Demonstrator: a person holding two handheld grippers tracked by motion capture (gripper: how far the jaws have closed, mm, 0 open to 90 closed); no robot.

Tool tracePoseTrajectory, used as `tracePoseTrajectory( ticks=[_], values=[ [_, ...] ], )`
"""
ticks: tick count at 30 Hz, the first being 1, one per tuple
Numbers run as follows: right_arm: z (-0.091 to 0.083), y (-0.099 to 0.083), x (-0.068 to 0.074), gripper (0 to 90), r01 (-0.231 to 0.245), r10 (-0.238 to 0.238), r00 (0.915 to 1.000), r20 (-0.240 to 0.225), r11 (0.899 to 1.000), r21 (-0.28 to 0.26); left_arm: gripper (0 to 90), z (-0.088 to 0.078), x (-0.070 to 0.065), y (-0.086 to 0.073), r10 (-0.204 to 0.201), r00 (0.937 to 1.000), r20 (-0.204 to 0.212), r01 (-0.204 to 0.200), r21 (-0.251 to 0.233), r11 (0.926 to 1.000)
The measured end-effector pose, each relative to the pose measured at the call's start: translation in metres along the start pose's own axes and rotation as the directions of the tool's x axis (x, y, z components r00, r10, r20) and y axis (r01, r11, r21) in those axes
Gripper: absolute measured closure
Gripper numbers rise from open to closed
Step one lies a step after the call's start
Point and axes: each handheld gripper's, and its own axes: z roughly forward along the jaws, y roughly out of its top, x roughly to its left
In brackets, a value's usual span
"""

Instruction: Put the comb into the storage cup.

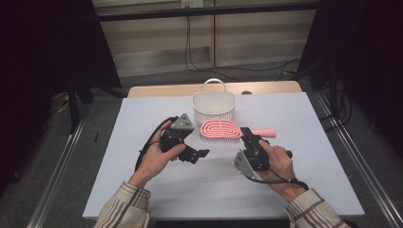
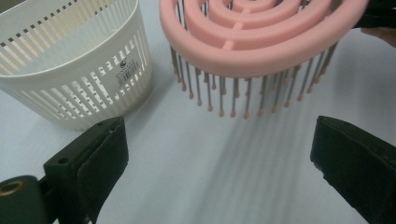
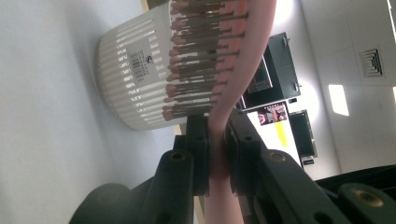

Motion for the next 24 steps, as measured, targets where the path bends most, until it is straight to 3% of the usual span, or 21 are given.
tracePoseTrajectory(
  ticks=[3, 5, 8, 12, 16, 20, 24],
  values=[
    [0.000, -0.001, -0.001, 81.4, -0.044, 0.044, 0.9990, -0.013, 0.999, -0.006, 4.4, 0.002, 0.000, -0.003, 0.006, 0.9995, -0.030, -0.006, -0.010, 0.9999],
    [0.000, -0.003, -0.002, 81.4, -0.083, 0.083, 0.9963, -0.023, 0.997, -0.009, 4.0, 0.004, 0.001, -0.005, -0.028, 0.9975, -0.064, 0.024, -0.057, 0.9981],
    [-0.001, -0.006, -0.006, 81.4, -0.134, 0.134, 0.9903, -0.039, 0.991, -0.011, 3.9, 0.007, 0.003, -0.009, -0.035, 0.9967, -0.073, 0.030, -0.076, 0.9966],
    [0.000, -0.009, -0.008, 81.4, -0.211, 0.210, 0.9758, -0.060, 0.977, -0.011, 3.9, 0.007, 0.003, -0.010, -0.027, 0.9973, -0.069, 0.022, -0.078, 0.9967],
    [0.001, -0.013, -0.010, 81.4, -0.283, 0.281, 0.9550, -0.094, 0.959, -0.011, 3.9, 0.007, 0.001, -0.010, -0.020, 0.9971, -0.073, 0.013, -0.089, 0.9960],
    [0.002, -0.018, -0.014, 81.4, -0.336, 0.333, 0.9373, -0.101, 0.942, -0.009, 3.2, 0.005, -0.002, -0.011, -0.002, 0.9909, -0.135, -0.015, -0.122, 0.9924],
    [0.002, -0.022, -0.018, 81.4, -0.405, 0.402, 0.9077, -0.122, 0.914, -0.007, 3.2, 0.004, -0.002, -0.012, -0.005, 0.9923, -0.124, -0.012, -0.135, 0.9908]
  ],
)
